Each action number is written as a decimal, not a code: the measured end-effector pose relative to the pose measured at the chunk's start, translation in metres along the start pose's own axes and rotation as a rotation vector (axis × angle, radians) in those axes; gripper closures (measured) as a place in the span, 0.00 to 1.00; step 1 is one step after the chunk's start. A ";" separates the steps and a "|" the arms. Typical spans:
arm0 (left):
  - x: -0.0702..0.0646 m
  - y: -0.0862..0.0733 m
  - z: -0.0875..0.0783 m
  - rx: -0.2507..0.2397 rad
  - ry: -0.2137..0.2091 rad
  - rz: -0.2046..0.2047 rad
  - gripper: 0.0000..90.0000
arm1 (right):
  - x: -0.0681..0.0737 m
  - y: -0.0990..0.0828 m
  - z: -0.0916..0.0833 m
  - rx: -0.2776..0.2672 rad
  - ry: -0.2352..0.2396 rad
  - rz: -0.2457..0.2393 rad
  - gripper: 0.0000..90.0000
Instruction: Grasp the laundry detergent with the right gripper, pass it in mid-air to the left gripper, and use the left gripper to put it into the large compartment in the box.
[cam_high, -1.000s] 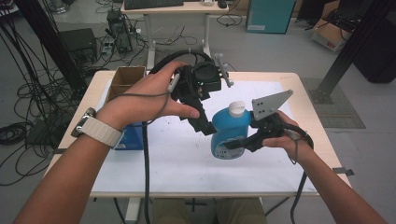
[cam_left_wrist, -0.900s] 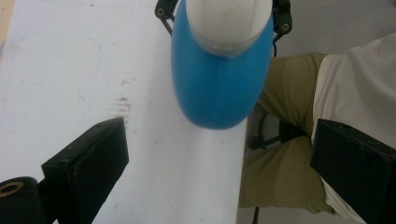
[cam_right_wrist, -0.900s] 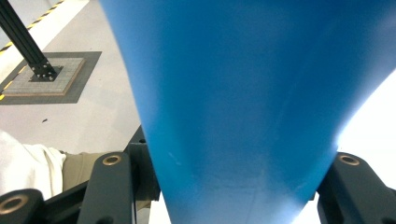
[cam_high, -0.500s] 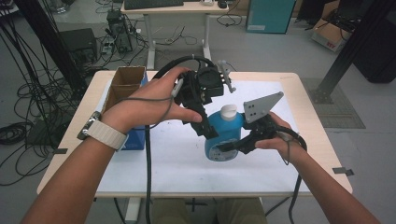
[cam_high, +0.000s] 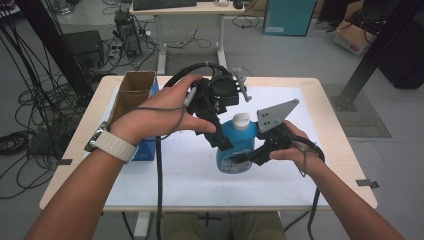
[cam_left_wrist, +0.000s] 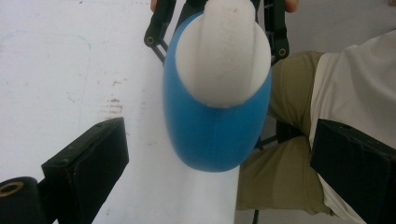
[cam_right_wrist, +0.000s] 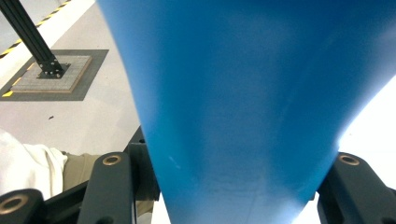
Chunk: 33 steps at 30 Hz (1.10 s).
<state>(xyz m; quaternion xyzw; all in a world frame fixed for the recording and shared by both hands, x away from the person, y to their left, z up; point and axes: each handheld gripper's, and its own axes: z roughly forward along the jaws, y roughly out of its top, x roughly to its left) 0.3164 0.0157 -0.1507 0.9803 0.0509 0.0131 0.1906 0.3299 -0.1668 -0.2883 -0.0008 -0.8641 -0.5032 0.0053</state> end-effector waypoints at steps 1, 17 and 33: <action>0.000 0.000 0.000 0.000 0.000 0.000 0.05 | 0.000 0.000 0.000 0.000 0.000 0.000 0.48; -0.001 0.001 -0.001 0.001 -0.002 0.006 0.05 | -0.001 0.000 0.002 0.004 0.011 0.005 0.48; -0.001 0.001 -0.001 -0.001 0.001 0.007 0.05 | -0.001 0.000 0.002 0.005 0.011 0.010 0.48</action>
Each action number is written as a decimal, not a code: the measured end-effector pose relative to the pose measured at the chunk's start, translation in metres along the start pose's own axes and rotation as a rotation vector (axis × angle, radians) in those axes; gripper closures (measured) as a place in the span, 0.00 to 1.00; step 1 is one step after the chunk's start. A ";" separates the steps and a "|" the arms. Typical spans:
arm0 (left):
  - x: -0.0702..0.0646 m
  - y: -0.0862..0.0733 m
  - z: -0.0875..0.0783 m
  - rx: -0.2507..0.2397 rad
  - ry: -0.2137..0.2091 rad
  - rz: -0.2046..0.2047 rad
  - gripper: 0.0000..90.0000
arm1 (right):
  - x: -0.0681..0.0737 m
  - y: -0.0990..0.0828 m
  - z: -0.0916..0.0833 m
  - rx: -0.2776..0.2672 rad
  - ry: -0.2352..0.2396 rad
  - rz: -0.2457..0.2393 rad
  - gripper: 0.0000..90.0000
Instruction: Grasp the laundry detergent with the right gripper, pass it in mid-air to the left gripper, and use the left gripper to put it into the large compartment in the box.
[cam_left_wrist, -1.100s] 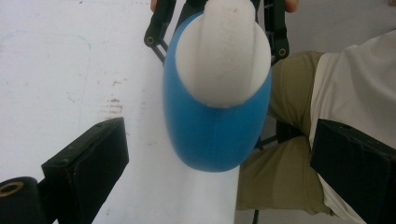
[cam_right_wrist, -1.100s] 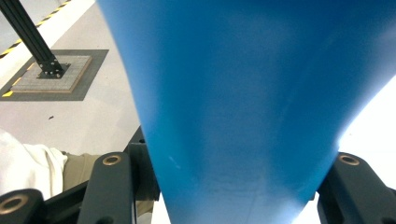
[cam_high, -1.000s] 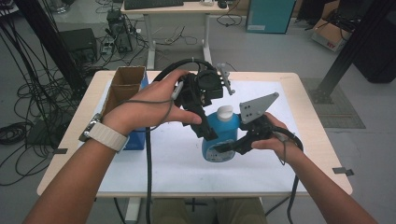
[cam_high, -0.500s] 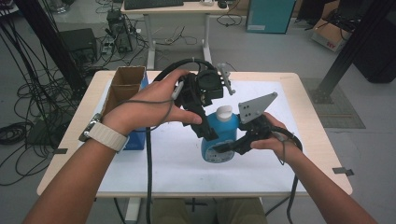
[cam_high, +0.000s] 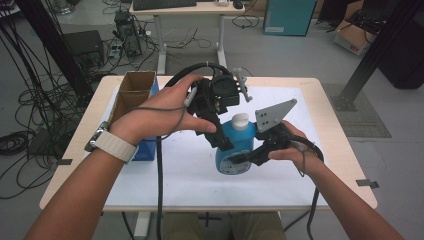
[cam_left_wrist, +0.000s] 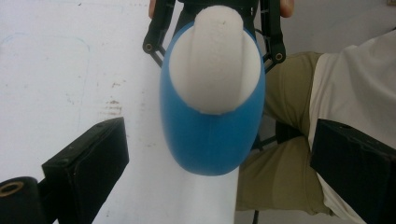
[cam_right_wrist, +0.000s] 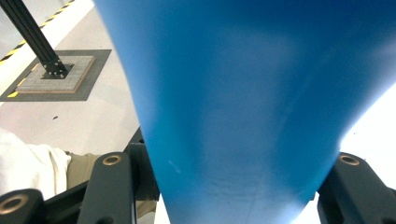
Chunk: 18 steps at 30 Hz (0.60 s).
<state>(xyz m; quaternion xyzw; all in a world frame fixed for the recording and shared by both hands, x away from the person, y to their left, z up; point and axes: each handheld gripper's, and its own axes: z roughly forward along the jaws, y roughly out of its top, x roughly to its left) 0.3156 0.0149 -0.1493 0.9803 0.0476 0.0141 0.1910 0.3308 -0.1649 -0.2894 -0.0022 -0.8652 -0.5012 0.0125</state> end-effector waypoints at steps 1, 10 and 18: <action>0.000 0.000 0.000 0.000 0.002 0.001 0.05 | 0.000 0.000 0.000 0.000 0.000 0.000 0.48; 0.000 0.000 -0.001 0.004 0.006 0.007 0.05 | 0.001 0.000 0.001 0.002 0.001 0.001 0.48; 0.000 -0.001 -0.001 -0.004 0.005 -0.001 0.05 | 0.000 0.001 0.000 0.001 -0.002 0.004 0.48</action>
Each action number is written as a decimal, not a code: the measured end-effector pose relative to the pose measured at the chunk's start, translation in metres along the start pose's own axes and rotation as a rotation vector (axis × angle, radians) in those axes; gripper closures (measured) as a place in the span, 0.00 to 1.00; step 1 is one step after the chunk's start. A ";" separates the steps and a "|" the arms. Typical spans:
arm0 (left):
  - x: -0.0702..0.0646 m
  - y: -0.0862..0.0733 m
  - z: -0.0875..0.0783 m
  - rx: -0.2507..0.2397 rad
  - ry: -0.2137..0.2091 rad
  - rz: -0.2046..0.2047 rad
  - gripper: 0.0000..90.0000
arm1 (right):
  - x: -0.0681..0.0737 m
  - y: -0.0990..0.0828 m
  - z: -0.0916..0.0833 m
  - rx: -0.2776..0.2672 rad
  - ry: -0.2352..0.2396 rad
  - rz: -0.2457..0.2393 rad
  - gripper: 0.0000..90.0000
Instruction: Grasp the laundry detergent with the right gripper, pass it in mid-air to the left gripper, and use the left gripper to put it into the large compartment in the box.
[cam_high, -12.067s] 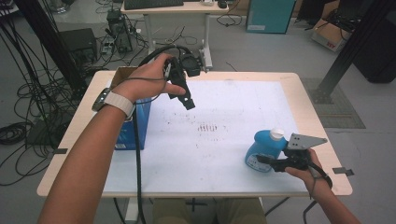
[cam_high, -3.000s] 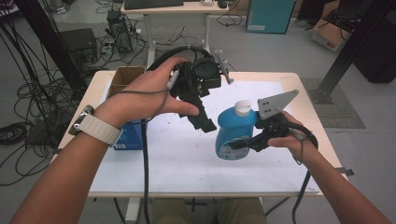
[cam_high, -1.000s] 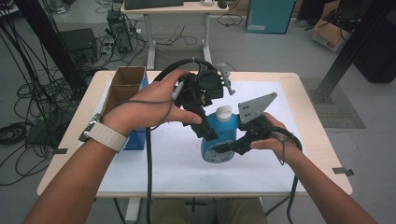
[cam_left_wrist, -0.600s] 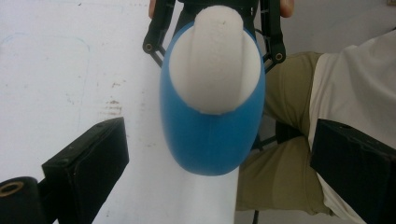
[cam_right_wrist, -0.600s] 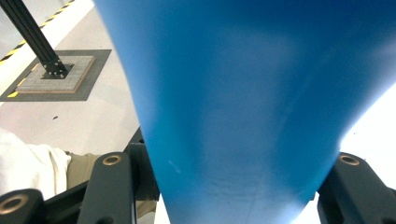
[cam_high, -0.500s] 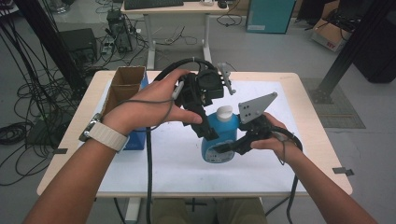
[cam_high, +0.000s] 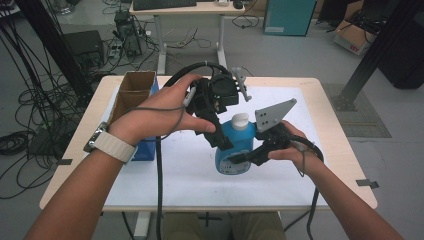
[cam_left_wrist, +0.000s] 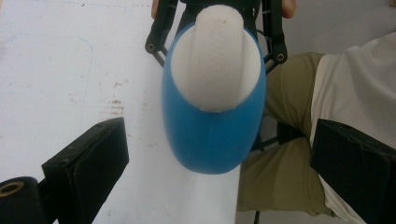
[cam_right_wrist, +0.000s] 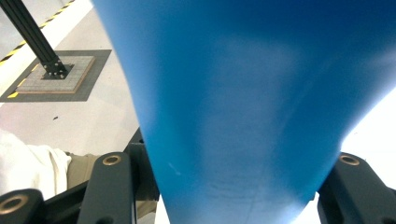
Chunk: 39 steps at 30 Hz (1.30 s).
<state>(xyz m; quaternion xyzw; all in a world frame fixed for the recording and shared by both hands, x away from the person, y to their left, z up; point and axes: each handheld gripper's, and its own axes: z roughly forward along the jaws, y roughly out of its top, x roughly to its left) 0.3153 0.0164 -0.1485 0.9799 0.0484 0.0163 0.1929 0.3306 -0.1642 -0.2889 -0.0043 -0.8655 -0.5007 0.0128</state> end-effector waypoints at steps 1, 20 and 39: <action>0.000 0.000 0.000 0.001 0.000 0.000 0.05 | 0.000 0.000 0.000 0.000 0.001 -0.002 0.48; 0.000 -0.001 -0.001 -0.001 0.004 -0.004 0.06 | 0.000 0.000 -0.001 -0.003 -0.004 -0.006 0.48; 0.000 -0.002 -0.002 0.001 0.005 -0.005 0.06 | -0.001 0.000 -0.001 -0.001 -0.004 -0.003 0.48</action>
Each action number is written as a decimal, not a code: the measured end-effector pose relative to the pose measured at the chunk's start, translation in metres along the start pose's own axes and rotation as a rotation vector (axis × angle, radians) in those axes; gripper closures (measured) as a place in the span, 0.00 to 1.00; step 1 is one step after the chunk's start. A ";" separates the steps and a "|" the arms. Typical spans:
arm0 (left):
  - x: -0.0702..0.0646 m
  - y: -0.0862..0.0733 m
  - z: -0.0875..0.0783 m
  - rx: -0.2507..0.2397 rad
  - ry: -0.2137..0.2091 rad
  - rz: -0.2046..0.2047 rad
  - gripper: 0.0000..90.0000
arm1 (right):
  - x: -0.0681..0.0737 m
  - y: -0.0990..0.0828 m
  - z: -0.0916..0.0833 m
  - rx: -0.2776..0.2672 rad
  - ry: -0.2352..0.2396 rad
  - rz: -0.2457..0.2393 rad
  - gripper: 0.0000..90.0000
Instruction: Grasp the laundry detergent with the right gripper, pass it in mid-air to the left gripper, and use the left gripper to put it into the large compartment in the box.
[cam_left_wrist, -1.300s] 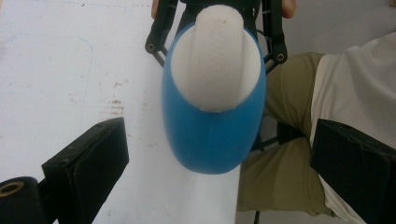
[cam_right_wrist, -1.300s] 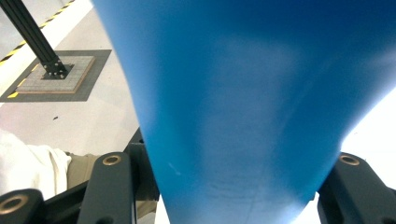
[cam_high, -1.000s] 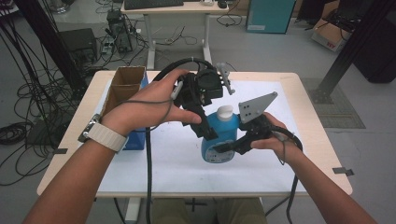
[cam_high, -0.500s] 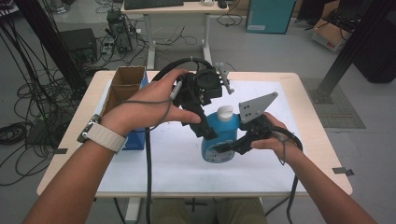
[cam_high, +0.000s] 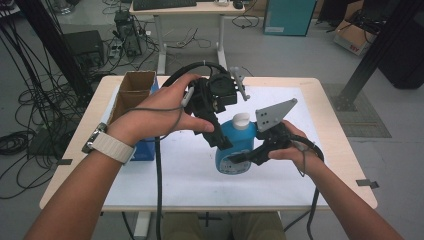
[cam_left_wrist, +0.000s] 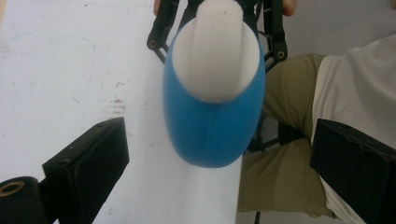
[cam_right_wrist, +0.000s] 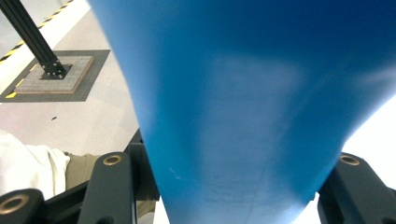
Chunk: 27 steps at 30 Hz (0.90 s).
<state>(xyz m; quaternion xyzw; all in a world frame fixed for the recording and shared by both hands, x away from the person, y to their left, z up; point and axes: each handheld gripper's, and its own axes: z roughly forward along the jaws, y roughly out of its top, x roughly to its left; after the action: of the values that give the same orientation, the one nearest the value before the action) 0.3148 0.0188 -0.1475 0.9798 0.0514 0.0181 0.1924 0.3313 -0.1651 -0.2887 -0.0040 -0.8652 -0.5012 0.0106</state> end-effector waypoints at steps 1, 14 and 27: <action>0.000 0.000 0.000 -0.003 0.002 0.000 0.06 | 0.000 0.000 0.000 0.001 0.000 -0.001 0.48; 0.000 -0.001 0.000 -0.005 0.011 0.001 0.06 | -0.001 0.000 0.000 0.004 -0.002 0.001 0.48; 0.000 -0.001 0.000 -0.003 0.010 -0.001 0.06 | 0.000 0.000 0.001 0.006 0.002 0.004 0.48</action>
<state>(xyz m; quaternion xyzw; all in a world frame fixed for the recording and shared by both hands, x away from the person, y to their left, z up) 0.3148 0.0195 -0.1477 0.9794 0.0530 0.0230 0.1936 0.3317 -0.1645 -0.2894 -0.0049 -0.8666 -0.4988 0.0126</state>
